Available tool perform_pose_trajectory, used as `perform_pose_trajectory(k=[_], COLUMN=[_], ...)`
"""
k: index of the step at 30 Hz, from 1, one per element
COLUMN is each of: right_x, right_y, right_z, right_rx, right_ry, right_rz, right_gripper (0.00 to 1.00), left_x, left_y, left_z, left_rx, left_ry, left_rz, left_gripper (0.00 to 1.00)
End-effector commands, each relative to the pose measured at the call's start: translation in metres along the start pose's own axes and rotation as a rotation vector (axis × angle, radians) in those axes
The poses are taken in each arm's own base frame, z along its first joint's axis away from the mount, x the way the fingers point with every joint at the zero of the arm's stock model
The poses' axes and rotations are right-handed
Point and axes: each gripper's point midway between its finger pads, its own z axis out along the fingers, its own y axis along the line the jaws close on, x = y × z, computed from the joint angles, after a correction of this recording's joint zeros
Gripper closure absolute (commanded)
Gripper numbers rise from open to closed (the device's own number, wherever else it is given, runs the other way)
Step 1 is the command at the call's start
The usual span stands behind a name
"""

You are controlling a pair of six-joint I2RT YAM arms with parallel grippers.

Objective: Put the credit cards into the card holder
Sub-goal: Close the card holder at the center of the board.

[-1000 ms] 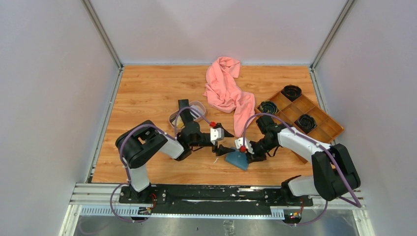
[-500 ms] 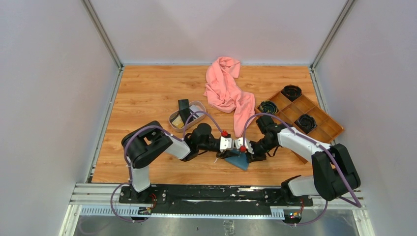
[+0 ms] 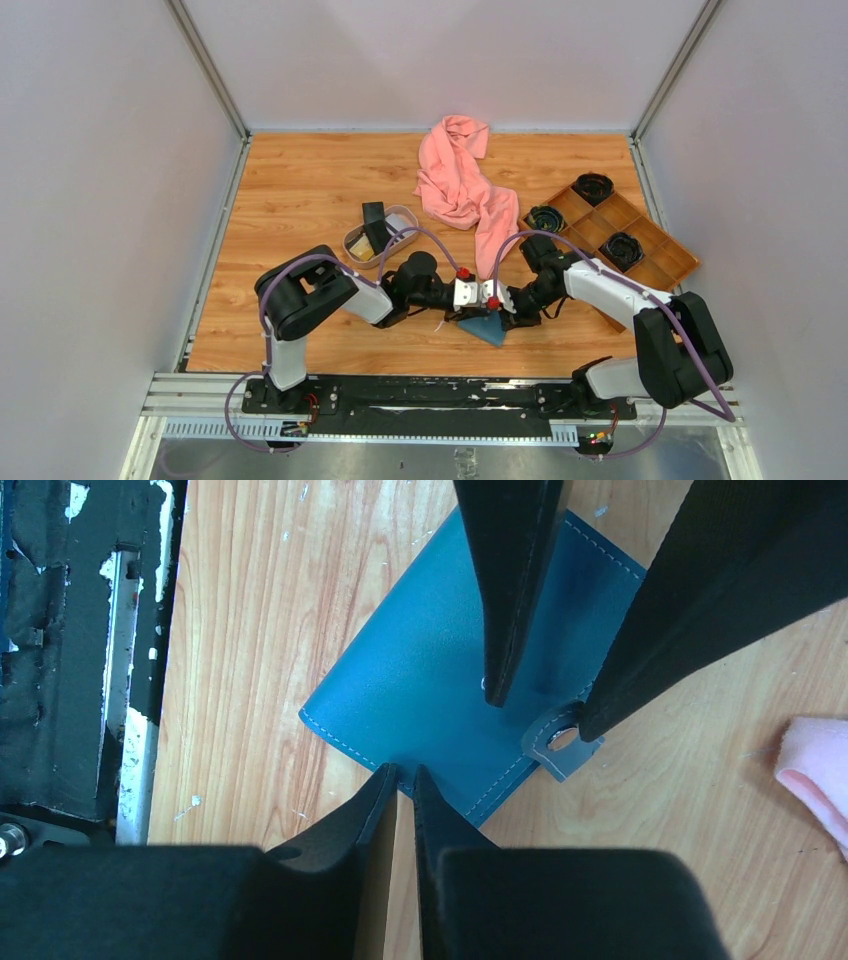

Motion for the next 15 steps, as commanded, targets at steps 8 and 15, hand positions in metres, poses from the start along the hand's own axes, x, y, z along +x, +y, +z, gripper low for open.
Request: perform_pose_trajectory(k=[8, 15], right_x=[0.0049, 0.0033], right_y=[0.0016, 0.0], right_z=[0.0047, 0.0035], right_rx=[-0.018, -0.012], right_ry=[0.036, 0.035], right_rz=[-0.006, 0.011], right_gripper=[0.86, 0.86], left_x=[0.0029, 0.0013], left_y=[0.0063, 0.0063], left_z=[0.0072, 0.0088], left_rx=[-0.018, -0.018], left_ry=[0.003, -0.002], left_rz=[0.017, -0.032], left_gripper=[0.85, 1.0])
